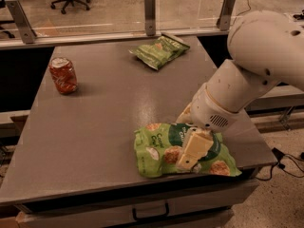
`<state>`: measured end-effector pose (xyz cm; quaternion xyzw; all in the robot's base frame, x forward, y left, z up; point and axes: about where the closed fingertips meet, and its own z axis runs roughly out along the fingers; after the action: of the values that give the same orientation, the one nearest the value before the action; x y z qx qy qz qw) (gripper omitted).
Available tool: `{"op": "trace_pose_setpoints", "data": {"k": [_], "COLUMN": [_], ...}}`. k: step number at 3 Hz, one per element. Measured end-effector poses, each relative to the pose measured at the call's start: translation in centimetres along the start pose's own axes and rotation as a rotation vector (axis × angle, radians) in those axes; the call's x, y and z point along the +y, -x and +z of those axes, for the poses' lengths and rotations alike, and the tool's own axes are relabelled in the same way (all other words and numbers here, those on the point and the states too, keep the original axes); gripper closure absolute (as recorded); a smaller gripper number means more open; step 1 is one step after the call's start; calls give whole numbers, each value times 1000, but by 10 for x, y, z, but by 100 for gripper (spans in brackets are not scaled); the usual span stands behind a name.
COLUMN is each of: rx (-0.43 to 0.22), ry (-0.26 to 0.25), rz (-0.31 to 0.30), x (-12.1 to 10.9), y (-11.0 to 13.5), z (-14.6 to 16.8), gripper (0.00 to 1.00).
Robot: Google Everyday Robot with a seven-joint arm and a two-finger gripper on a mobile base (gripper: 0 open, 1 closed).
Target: Move green rice chip bag near coke can
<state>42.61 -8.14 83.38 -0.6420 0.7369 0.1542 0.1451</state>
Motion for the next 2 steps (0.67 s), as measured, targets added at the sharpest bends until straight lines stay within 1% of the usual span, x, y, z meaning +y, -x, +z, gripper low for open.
{"op": "trace_pose_setpoints", "data": {"k": [1,2], "rx": [-14,-39], "ry": [-19,-65], "rz": [4,5], "x": [-4,-10], "y": [1,0], "z": [-5,-25], "gripper": [60,83]}}
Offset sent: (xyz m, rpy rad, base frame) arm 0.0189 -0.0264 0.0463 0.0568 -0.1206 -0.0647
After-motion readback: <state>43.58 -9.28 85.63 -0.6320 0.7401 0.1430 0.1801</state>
